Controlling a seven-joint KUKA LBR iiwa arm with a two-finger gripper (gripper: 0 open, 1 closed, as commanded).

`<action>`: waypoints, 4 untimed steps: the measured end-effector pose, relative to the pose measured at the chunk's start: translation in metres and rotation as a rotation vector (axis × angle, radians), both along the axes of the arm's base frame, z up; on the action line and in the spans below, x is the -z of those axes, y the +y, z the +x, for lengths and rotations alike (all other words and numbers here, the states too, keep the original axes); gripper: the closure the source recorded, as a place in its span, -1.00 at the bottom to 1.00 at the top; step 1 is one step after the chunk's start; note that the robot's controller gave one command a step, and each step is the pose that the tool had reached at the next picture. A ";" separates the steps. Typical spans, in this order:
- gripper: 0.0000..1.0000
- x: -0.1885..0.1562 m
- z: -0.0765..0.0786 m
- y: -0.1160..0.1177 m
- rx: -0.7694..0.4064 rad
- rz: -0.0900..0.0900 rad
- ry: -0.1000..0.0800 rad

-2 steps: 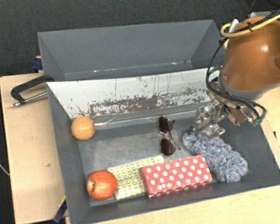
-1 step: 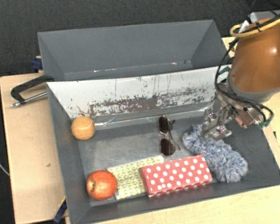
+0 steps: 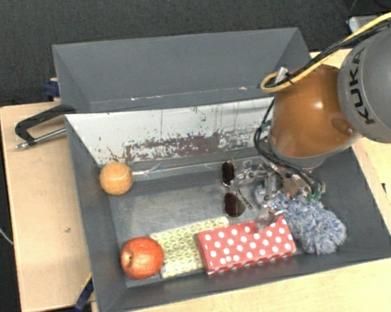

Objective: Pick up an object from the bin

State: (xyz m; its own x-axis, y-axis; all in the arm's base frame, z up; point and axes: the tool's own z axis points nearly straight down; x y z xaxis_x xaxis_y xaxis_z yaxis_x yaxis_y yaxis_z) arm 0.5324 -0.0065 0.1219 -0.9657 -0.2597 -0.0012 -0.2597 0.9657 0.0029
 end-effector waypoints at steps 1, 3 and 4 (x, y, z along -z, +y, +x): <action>-1.00 -0.001 0.001 -0.001 0.002 -0.002 -0.003; -1.00 0.024 0.002 0.004 -0.093 0.000 -0.004; 1.00 0.021 0.046 0.038 -0.031 0.000 -0.006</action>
Offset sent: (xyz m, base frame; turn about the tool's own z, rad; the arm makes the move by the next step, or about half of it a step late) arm -0.0017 0.0180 -0.0516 0.0231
